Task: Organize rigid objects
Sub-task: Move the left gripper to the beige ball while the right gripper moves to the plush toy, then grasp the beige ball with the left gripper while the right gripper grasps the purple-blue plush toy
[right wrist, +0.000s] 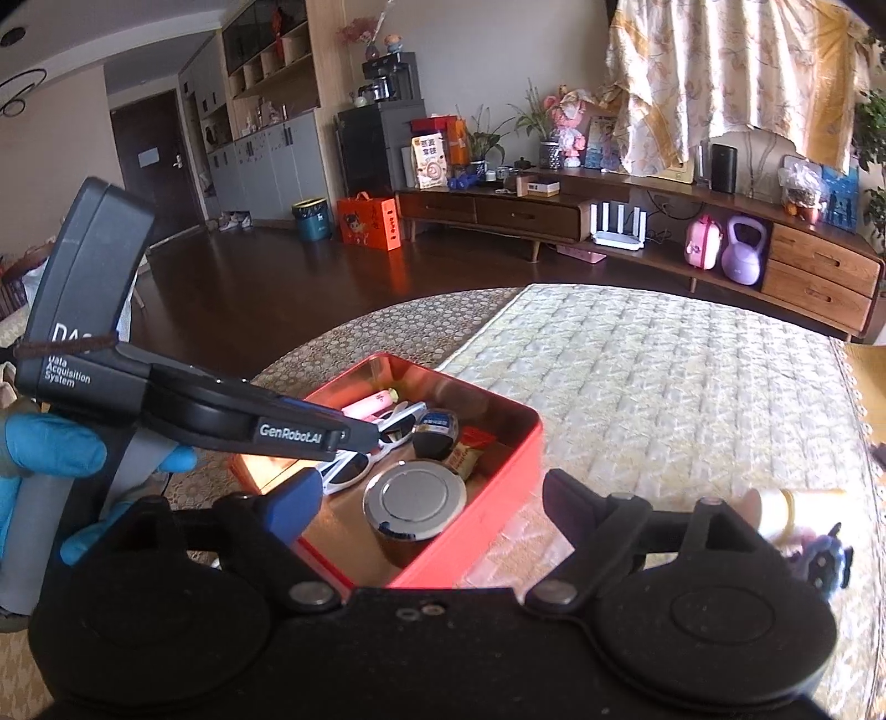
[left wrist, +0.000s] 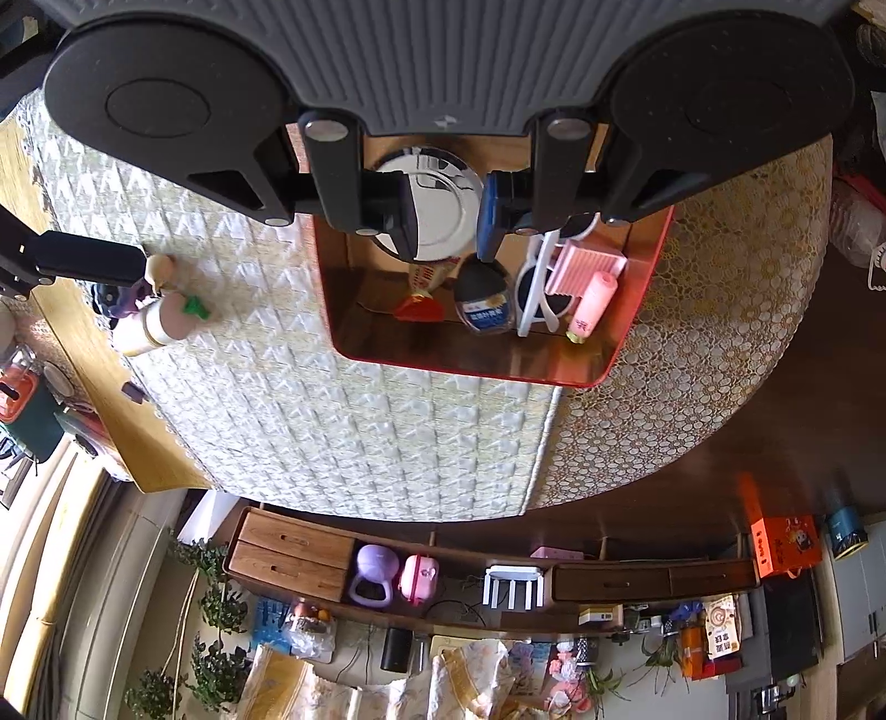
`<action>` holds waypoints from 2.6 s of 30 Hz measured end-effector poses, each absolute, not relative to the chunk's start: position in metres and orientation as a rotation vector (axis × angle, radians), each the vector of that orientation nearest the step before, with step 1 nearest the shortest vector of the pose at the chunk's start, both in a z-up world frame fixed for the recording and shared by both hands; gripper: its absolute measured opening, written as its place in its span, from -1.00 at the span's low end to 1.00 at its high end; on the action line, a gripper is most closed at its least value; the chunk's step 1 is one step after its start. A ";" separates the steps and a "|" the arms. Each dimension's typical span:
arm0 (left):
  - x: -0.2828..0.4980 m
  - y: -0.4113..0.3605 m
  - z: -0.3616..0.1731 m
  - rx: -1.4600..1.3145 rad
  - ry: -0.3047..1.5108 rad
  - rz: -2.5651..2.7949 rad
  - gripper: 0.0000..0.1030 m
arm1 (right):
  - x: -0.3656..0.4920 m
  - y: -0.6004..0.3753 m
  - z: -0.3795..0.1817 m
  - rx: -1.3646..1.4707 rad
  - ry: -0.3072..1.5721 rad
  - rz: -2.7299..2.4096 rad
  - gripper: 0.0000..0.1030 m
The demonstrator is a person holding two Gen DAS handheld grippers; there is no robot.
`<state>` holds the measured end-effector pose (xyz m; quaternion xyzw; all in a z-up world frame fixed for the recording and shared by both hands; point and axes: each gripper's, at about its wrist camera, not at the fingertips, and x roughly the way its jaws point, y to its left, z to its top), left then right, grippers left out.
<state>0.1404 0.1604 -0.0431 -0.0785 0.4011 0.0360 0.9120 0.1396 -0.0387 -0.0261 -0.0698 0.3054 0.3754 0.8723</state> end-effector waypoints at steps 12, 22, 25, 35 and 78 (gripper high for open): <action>0.113 0.100 -0.032 -0.144 0.775 0.033 -0.57 | 0.115 -0.107 -0.032 -0.076 0.598 0.664 0.85; 0.116 0.042 -0.039 -0.131 0.790 -0.064 -0.16 | 0.114 -0.166 -0.042 -0.006 0.604 0.532 0.86; 0.117 0.027 -0.040 -0.125 0.771 -0.082 0.24 | 0.115 -0.181 -0.045 0.009 0.605 0.506 0.86; 0.143 -0.009 -0.055 -0.107 0.783 -0.120 0.59 | 0.143 -0.218 -0.051 -0.006 0.612 0.440 0.86; 0.256 -0.059 -0.140 -0.054 0.829 -0.139 0.29 | 0.283 -0.208 -0.127 0.069 0.852 0.379 0.32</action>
